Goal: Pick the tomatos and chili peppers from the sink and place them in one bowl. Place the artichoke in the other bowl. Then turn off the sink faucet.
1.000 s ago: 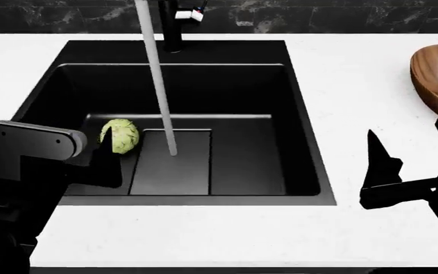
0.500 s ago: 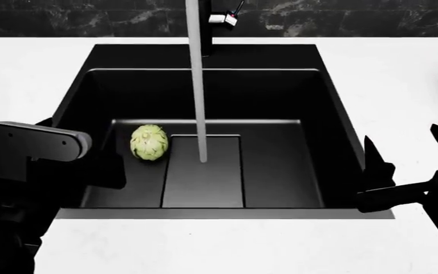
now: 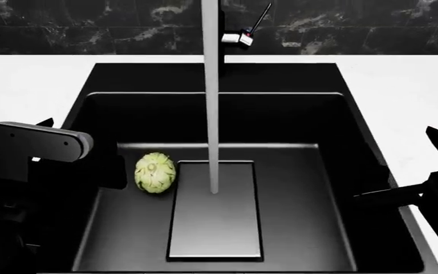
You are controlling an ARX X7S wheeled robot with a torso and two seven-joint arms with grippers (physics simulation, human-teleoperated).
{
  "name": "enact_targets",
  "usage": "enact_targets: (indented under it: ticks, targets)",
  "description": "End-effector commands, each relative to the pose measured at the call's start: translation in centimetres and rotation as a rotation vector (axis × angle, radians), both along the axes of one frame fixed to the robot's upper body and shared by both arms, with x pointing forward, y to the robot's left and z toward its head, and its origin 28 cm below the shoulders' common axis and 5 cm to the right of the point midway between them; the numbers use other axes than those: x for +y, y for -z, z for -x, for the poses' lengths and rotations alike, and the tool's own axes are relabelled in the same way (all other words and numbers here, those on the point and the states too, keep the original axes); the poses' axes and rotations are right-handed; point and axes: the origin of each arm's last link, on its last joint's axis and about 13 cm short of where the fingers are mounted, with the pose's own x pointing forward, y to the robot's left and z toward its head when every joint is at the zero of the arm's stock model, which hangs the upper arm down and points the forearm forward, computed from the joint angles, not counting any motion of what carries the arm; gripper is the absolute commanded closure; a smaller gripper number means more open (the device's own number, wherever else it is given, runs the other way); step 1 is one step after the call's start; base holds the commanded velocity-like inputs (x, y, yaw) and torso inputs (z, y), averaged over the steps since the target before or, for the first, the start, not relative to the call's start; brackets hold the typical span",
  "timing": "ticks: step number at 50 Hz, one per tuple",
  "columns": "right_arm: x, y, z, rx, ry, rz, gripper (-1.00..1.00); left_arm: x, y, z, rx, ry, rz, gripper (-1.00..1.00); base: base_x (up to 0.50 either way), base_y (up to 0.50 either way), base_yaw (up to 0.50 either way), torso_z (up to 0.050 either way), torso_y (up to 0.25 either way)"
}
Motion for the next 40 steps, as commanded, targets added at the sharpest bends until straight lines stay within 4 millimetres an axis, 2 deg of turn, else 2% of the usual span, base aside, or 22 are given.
enact_targets:
  ticks: [1,11,32,40]
  targets:
    - [-0.1,0.2,0.0,-0.002,0.003,-0.007,-1.0,-0.1,0.1,-0.1,-0.004,0.018,0.014,-1.0,0.33,0.0,0.0,0.0,0.0]
    - [-0.1,0.5,0.0,0.036,0.013,-0.004,-1.0,-0.1,0.0,-0.1,-0.002,0.024,0.01,-1.0,0.25,0.0,0.0,0.0,0.0]
    - [-0.1,0.4,0.4,0.023,0.012,-0.032,-1.0,-0.6,0.4,-0.3,0.044,0.038,0.026,-1.0,0.0,0.0,0.0,0.0,0.0]
    - [-0.1,0.2,0.3,0.028,0.008,-0.034,-1.0,-1.3,-0.3,-2.2,0.115,0.046,0.01,-1.0,0.0,0.0,0.0,0.0,0.0]
